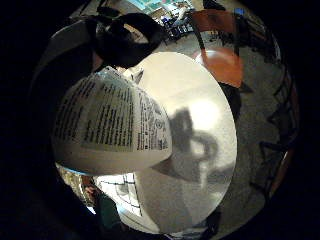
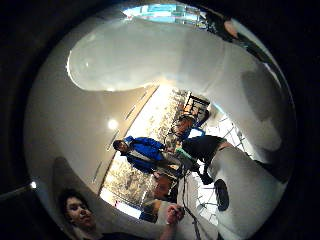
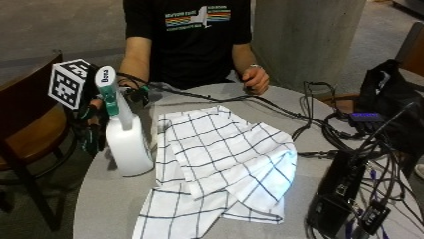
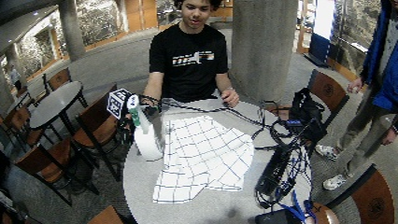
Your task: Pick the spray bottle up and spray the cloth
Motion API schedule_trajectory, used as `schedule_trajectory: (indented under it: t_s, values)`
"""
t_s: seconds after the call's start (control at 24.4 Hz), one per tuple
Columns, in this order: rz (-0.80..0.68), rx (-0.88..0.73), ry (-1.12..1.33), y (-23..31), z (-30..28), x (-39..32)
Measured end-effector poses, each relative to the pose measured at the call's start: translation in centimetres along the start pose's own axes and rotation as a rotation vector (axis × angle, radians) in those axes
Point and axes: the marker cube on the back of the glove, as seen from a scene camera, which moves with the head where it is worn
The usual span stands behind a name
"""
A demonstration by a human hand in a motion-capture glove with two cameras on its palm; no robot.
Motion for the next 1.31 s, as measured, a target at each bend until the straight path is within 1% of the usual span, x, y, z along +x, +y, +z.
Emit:
schedule_trajectory:
  t_s: [0.37, 0.62, 1.03, 1.15, 1.31]
  values:
    - [0.021, 0.019, 0.003, -2.6, 2.1, 0.0]
    - [0.018, 0.083, 0.024, -4.9, 3.6, 0.2]
    - [-0.013, 0.135, 0.058, -5.3, 3.6, 0.2]
    - [-0.039, 0.123, 0.074, -5.3, 3.3, -0.1]
    - [-0.086, 0.053, 0.127, -5.3, 1.9, -1.1]
